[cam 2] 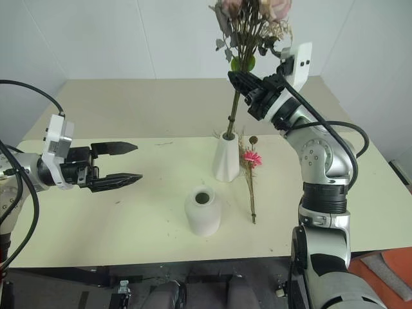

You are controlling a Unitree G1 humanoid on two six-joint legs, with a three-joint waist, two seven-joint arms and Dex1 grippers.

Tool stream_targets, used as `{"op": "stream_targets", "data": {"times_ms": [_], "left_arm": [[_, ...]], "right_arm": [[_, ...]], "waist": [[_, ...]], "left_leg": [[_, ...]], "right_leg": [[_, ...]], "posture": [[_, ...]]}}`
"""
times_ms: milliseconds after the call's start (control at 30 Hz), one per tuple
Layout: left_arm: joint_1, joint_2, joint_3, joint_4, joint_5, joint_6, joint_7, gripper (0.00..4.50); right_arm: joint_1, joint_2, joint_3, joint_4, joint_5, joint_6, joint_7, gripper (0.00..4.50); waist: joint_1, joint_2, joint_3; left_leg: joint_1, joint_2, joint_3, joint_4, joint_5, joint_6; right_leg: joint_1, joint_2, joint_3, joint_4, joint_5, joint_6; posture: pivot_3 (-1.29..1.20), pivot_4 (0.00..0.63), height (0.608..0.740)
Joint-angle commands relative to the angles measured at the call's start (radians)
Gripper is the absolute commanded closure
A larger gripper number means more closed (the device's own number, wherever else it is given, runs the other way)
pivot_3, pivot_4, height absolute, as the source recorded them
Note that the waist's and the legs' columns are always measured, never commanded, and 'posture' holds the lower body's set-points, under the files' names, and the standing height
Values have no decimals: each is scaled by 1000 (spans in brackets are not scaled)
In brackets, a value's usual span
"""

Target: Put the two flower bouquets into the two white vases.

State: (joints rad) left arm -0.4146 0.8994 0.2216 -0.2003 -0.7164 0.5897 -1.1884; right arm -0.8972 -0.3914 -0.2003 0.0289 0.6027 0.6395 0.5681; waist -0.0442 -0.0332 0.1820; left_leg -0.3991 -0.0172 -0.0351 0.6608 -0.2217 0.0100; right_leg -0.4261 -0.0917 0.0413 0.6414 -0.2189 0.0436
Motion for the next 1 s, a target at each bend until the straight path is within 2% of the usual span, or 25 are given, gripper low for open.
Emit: {"op": "stream_targets", "data": {"times_ms": [33, 467, 500, 733, 833, 867, 1000], "left_arm": [[-10, 16, 33, -19, -17, -6, -4, 0], [-23, 26, 26, -8, -11, -7, -17, 0], [-24, 27, 26, -8, -11, -7, -18, 0], [-28, 29, 20, -4, -8, -8, -25, 0], [-34, 25, 13, 0, -6, -9, -29, 0], [-34, 24, 12, 1, -5, -10, -30, 0], [-35, 23, 9, 1, -4, -13, -35, 0]], "right_arm": [[1, -10, -5, -55, 4, -27, 5, 4276], [73, 43, 46, -34, -67, -128, -7, 4276], [76, 46, 47, -34, -71, -133, -9, 3552], [110, 32, 40, -60, -76, -136, -8, 1309], [153, 2, 34, -121, -60, -104, 0, 182], [167, -6, 33, -139, -54, -97, 0, 17], [242, -77, 4, -242, 7, -8, 12, 17]], "waist": [[0, 0, 0], [-1, 0, 0], [-1, 0, 0], [1, 0, 0], [1, 0, 0], [1, 0, 0], [2, 0, 0]], "left_leg": [[0, 0, 0, 0, 0, 0], [0, 0, 0, 0, 0, 0], [0, 0, 0, 0, 0, 0], [0, 0, 0, 0, 0, 0], [0, 0, 0, 0, 0, 0], [0, 0, 0, 0, 0, 0], [0, 0, 0, 0, 0, 0]], "right_leg": [[0, 0, 0, 0, 0, 0], [0, 0, 0, 0, 0, 0], [0, 0, 0, 0, 0, 0], [0, 0, 0, 0, 0, 0], [0, 0, 0, 0, 0, 0], [0, 0, 0, 0, 0, 0], [0, 0, 0, 0, 0, 0]], "posture": [[0, 150, 740], [0, 150, 740], [0, 150, 740], [0, 150, 740], [0, 150, 740], [0, 150, 740], [0, 150, 740]]}}
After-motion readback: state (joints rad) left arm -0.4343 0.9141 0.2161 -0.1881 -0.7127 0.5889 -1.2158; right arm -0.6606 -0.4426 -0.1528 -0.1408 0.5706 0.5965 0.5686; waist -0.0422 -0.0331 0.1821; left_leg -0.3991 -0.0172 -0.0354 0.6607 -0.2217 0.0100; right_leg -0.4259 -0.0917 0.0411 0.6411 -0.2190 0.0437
